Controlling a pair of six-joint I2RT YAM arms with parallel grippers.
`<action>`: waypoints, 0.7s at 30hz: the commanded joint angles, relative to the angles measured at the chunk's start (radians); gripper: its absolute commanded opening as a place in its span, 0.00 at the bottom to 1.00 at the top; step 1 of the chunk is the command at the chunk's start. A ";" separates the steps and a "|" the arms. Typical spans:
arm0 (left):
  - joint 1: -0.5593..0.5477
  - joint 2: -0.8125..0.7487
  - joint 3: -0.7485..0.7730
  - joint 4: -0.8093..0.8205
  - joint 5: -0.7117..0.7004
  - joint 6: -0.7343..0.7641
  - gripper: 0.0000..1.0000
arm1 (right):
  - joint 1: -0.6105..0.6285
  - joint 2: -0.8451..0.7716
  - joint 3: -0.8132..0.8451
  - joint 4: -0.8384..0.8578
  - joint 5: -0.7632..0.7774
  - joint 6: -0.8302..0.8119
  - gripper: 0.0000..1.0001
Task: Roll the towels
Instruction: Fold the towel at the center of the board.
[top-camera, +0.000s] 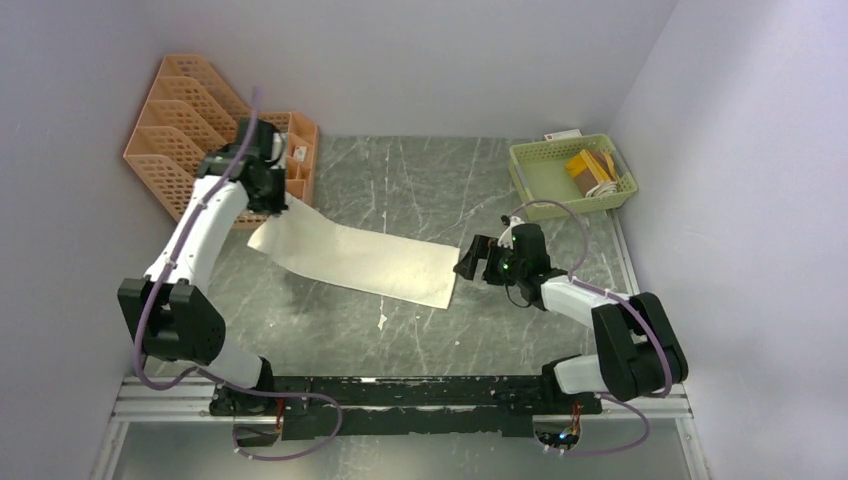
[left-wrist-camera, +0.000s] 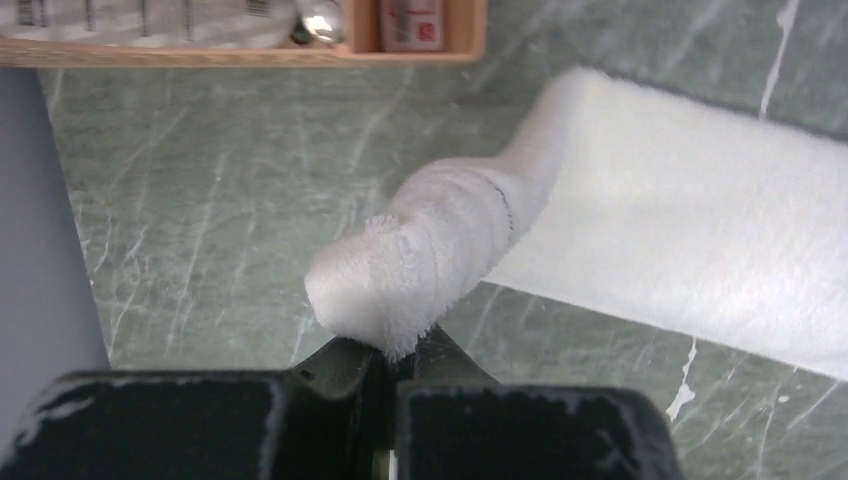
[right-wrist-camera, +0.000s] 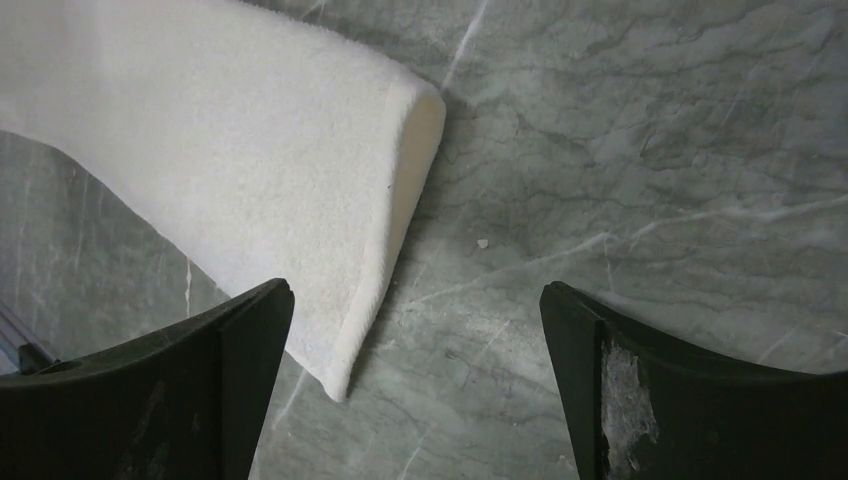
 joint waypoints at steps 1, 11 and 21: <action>-0.176 0.037 0.041 -0.129 -0.261 -0.122 0.07 | 0.004 -0.055 0.041 -0.062 0.059 -0.034 0.97; -0.591 0.343 0.266 -0.314 -0.496 -0.432 0.07 | -0.001 -0.191 0.115 -0.292 0.280 0.021 1.00; -0.811 0.735 0.746 -0.444 -0.498 -0.468 0.07 | -0.153 -0.330 0.099 -0.424 0.325 0.080 1.00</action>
